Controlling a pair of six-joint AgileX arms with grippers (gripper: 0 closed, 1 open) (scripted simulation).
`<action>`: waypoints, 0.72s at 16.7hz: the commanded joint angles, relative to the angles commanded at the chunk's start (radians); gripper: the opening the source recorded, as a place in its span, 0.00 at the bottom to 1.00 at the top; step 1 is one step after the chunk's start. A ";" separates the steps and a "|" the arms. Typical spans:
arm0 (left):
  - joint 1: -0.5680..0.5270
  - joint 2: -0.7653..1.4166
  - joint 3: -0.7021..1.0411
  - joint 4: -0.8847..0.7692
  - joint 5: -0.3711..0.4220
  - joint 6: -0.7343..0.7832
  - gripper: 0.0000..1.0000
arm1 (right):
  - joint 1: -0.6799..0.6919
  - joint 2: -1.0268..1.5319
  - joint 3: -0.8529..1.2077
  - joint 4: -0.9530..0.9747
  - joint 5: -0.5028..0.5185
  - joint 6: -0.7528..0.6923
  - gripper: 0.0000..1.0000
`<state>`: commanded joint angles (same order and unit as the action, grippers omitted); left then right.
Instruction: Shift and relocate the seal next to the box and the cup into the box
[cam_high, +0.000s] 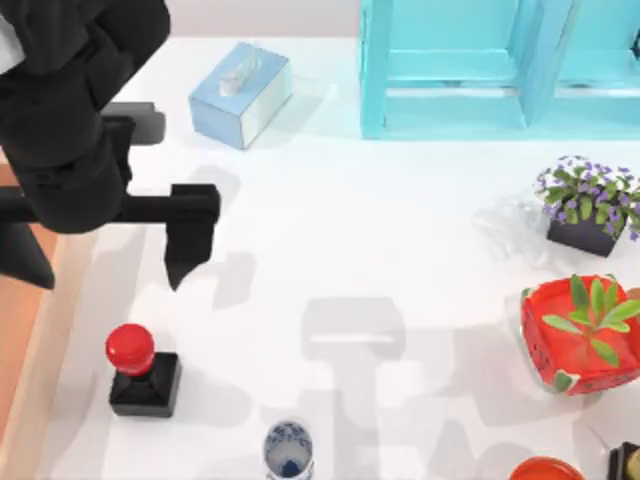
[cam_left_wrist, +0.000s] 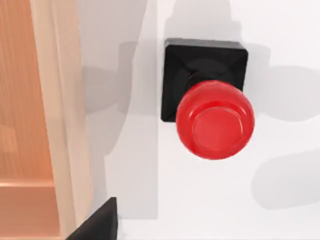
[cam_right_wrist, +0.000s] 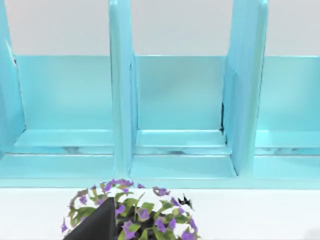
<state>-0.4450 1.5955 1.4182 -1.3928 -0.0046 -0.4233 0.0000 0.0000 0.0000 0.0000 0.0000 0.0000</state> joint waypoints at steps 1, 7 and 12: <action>0.000 -0.003 0.038 -0.041 0.000 0.000 1.00 | 0.000 0.000 0.000 0.000 0.000 0.000 1.00; -0.003 -0.005 0.095 -0.103 -0.001 0.002 1.00 | 0.000 0.000 0.000 0.000 0.000 0.000 1.00; -0.072 0.025 0.069 -0.060 0.000 -0.070 1.00 | 0.000 0.000 0.000 0.000 0.000 0.000 1.00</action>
<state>-0.5170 1.6206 1.4876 -1.4528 -0.0051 -0.4934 0.0000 0.0000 0.0000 0.0000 0.0000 0.0000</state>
